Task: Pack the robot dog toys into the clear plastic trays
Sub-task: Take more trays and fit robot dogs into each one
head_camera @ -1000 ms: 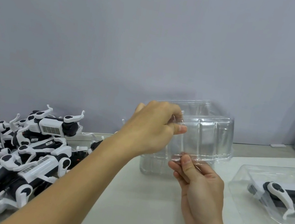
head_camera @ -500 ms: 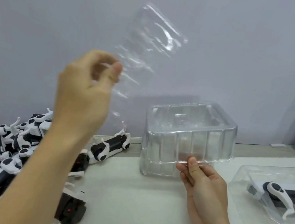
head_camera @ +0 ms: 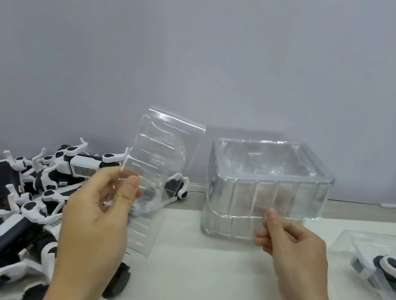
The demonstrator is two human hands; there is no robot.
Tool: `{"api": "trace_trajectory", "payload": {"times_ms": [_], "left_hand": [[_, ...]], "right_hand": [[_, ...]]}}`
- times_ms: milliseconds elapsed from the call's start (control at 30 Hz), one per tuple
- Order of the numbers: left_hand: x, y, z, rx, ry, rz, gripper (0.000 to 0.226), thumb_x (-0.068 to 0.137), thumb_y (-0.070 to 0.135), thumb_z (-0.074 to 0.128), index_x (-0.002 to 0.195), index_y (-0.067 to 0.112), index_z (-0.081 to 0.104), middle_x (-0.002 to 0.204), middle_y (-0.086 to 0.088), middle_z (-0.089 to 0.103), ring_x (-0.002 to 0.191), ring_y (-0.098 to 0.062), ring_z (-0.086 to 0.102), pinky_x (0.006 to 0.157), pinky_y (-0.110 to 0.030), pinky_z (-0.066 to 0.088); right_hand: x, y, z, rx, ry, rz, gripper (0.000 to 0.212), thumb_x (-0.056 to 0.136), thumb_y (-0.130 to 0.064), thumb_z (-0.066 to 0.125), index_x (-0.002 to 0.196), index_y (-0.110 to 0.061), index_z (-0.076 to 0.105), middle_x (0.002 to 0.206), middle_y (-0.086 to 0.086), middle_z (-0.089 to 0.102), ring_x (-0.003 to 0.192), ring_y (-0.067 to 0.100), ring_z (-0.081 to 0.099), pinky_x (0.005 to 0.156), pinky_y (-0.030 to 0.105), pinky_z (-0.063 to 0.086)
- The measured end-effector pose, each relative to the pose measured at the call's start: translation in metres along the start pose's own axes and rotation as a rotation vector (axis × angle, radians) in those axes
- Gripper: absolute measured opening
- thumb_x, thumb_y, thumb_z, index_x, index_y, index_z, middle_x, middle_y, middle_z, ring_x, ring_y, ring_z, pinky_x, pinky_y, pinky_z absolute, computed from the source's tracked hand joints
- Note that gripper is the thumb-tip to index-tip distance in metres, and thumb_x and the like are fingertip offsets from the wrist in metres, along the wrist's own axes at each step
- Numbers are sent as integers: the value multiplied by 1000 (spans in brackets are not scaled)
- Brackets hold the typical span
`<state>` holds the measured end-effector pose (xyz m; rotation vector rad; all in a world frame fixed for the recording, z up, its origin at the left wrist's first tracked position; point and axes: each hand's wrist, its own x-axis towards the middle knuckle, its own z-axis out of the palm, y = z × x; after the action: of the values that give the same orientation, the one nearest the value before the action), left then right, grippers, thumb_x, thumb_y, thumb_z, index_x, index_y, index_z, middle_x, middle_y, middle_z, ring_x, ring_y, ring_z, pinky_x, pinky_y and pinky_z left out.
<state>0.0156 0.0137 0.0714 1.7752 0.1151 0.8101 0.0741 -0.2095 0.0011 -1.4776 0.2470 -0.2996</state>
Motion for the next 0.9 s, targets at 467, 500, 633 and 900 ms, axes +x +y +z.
{"api": "trace_trajectory", "payload": {"times_ms": [467, 500, 633, 900], "left_hand": [[4, 14, -21, 289, -290, 140, 16, 79, 46, 76, 87, 33, 75, 82, 27, 70, 87, 6, 64, 73, 0, 40], [4, 17, -23, 303, -296, 160, 18, 77, 51, 77, 85, 35, 75, 83, 28, 70, 89, 6, 64, 73, 0, 40], [5, 31, -37, 283, -345, 201, 20, 69, 56, 81, 83, 43, 77, 86, 24, 72, 95, 6, 64, 81, -8, 42], [-4, 52, -26, 385, -839, 14, 27, 54, 59, 82, 79, 56, 73, 85, 22, 69, 96, 3, 61, 81, -6, 37]], "right_hand": [[-2, -4, -3, 42, -115, -158, 29, 97, -12, 59, 95, -33, 78, 81, -3, 72, 72, 11, 66, 73, 30, 52], [-2, -5, -3, 69, -121, -151, 28, 98, -13, 58, 94, -31, 79, 79, -1, 71, 71, 13, 66, 73, 32, 51], [-1, -13, -4, 146, -152, -139, 29, 101, -16, 52, 95, -26, 79, 78, 4, 69, 70, 17, 65, 70, 32, 49], [1, -47, -25, 244, -339, -59, 31, 93, -41, 53, 100, -24, 78, 91, 5, 72, 82, 22, 68, 73, 36, 49]]}}
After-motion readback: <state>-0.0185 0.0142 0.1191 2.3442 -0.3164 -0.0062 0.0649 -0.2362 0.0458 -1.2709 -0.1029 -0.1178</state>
